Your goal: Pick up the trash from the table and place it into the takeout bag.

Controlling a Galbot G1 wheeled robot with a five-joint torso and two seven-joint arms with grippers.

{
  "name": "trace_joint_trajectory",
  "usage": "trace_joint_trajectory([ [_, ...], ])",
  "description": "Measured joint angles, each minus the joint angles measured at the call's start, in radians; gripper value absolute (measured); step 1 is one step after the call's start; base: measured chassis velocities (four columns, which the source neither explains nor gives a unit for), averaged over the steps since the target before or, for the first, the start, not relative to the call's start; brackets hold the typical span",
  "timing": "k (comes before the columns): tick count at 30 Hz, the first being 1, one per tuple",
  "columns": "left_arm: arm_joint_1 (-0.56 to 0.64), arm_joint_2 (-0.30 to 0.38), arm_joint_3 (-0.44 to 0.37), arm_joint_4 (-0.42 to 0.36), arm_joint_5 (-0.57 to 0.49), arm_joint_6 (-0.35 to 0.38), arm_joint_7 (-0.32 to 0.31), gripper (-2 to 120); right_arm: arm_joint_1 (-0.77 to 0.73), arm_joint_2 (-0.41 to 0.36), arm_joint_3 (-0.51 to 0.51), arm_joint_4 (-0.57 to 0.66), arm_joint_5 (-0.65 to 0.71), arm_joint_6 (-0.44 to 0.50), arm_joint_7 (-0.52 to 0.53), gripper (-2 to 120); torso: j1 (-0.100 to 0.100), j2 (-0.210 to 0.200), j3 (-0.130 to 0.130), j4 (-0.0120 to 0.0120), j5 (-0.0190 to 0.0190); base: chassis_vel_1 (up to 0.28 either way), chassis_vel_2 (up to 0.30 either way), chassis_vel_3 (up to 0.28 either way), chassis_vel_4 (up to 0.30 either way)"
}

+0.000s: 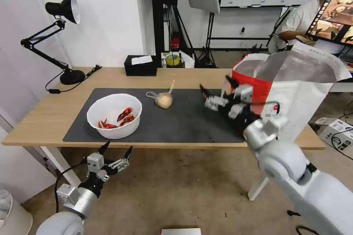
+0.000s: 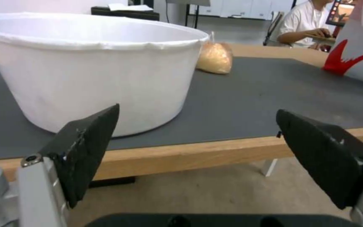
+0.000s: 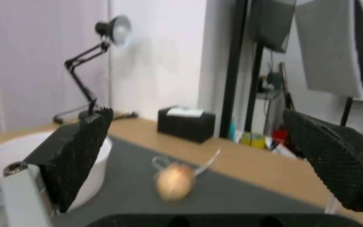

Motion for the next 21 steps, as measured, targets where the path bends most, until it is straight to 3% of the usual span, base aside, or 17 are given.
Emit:
trace_joint_trajectory([
  [12, 0.019, -0.016, -0.014, 0.016, 0.021, -0.003, 0.0, 100, -0.359, 0.079, 0.08, -0.053, -0.165, 0.209, -0.04, 100, 0.0, 0.0, 0.0, -0.0001, 0.0, 0.0, 0.0, 0.0, 0.0],
  [21, 0.03, -0.029, -0.015, 0.02, 0.039, -0.004, -0.002, 100, -0.469, 0.133, 0.085, -0.101, -0.229, 0.284, -0.028, 100, 0.0, 0.0, 0.0, -0.0002, -0.0001, 0.0, 0.0, 0.0, 0.0],
])
